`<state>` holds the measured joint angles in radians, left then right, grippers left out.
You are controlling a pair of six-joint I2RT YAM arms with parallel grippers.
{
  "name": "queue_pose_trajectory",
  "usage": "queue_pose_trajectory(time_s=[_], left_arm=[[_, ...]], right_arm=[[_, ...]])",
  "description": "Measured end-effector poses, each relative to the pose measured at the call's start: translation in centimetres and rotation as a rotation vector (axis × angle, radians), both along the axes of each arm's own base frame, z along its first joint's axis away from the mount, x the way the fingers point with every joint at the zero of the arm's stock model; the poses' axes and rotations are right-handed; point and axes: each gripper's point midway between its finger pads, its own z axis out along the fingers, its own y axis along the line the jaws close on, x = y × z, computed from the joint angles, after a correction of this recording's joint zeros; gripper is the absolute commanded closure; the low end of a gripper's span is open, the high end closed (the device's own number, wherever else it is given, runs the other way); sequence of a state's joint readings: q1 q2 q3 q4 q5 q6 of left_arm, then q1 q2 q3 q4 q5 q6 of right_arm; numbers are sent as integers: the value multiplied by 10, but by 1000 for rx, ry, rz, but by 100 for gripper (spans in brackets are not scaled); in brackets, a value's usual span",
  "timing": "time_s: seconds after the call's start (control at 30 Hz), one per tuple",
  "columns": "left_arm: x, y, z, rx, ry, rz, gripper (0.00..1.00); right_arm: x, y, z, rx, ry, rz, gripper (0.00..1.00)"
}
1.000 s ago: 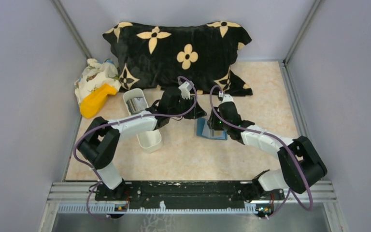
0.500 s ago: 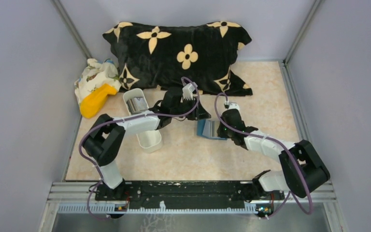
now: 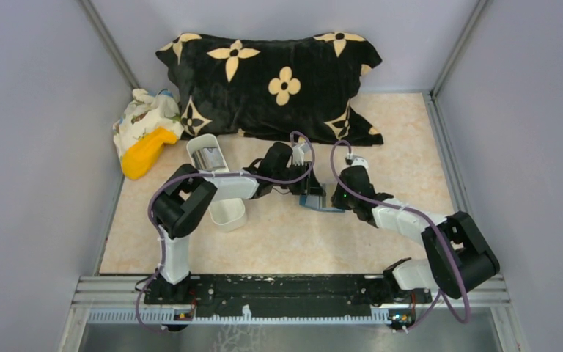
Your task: Take the credit cards out of the card holder
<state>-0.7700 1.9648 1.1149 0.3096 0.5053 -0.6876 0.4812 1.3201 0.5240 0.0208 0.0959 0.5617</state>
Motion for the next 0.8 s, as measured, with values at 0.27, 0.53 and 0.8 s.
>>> queue_pose_trajectory(time_s=[0.27, 0.53, 0.8], left_arm=[[3, 5, -16, 59, 23, 26, 59], [2, 9, -30, 100, 33, 31, 59], [0, 11, -40, 119, 49, 28, 59]], right_arm=[[6, -7, 8, 25, -17, -34, 64], [6, -14, 8, 30, -14, -50, 64], [3, -9, 6, 50, -2, -26, 85]])
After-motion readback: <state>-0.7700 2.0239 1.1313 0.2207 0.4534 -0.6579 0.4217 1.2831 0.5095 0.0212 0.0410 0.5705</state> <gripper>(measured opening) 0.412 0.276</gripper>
